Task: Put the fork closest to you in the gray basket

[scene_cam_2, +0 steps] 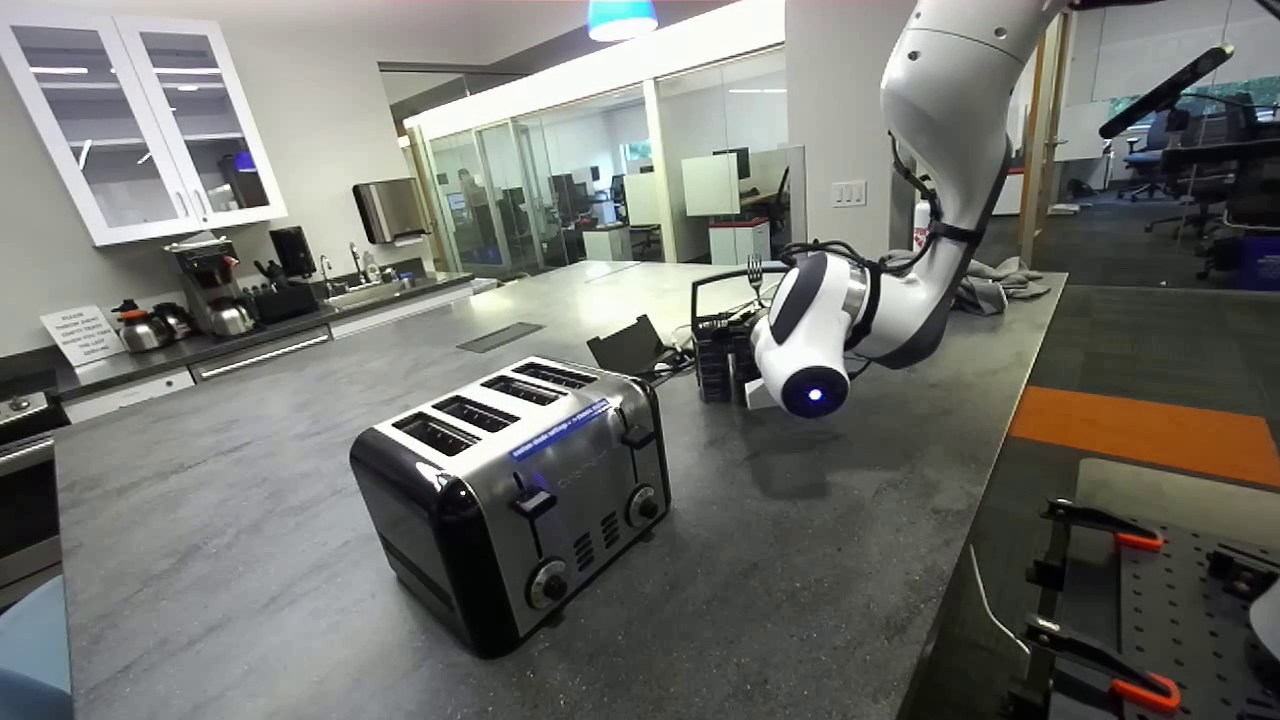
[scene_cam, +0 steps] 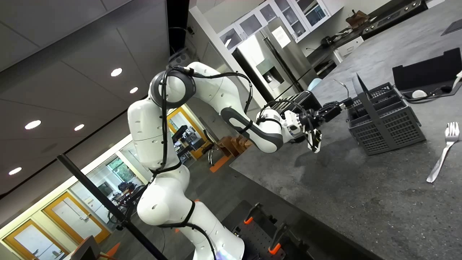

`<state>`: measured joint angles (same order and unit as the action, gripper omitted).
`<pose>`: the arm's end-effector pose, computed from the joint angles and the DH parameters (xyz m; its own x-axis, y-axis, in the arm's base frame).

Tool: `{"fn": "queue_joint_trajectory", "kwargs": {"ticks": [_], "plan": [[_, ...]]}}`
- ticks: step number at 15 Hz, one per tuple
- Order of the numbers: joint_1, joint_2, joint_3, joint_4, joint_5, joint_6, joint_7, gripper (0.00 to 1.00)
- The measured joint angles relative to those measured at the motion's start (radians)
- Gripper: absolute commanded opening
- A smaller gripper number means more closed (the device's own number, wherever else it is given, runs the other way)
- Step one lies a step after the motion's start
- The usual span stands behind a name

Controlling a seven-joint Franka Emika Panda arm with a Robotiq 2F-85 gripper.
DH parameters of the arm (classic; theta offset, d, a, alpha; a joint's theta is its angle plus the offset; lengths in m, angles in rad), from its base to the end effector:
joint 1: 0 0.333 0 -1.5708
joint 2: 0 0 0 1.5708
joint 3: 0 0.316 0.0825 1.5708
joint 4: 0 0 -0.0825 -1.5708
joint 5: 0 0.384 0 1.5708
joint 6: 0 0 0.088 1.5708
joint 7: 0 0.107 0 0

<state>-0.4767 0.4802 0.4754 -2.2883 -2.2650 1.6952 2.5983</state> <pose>0.5333 -0.0695 0.1885 0.0807 0.0355 0.9961 -0.8019 -0.5913 0.0860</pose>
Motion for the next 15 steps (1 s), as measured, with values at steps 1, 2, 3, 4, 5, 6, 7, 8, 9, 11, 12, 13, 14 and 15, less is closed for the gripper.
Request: {"fn": "queue_joint_trajectory", "kwargs": {"ticks": [1,2,3,4,5,6,7,8,9,11,12,13,14,15], "plan": [[-0.033,0.021,0.034,-0.001,-0.016,-0.029,0.0,0.46],[-0.065,0.041,0.067,-0.002,-0.034,-0.06,0.0,0.53],[-0.096,0.059,0.101,-0.004,-0.053,-0.09,0.0,0.61],[-0.127,0.076,0.135,-0.008,-0.072,-0.122,0.0,0.68],[-0.159,0.091,0.171,-0.013,-0.091,-0.154,0.0,0.77],[-0.192,0.104,0.21,-0.022,-0.109,-0.185,0.0,0.83],[-0.226,0.113,0.251,-0.033,-0.127,-0.215,0.0,0.92],[-0.262,0.12,0.294,-0.048,-0.144,-0.241,0.0,0.99],[-0.3,0.123,0.339,-0.066,-0.161,-0.265,0.0,1.0],[-0.375,0.124,0.431,-0.104,-0.185,-0.31,0.0,1.0],[-0.416,0.125,0.48,-0.125,-0.198,-0.332,0.0,1.0],[-0.456,0.125,0.529,-0.146,-0.208,-0.355,0.0,1.0],[-0.497,0.125,0.579,-0.166,-0.213,-0.377,0.0,1.0],[-0.537,0.125,0.625,-0.185,-0.216,-0.396,0.0,1.0]]}}
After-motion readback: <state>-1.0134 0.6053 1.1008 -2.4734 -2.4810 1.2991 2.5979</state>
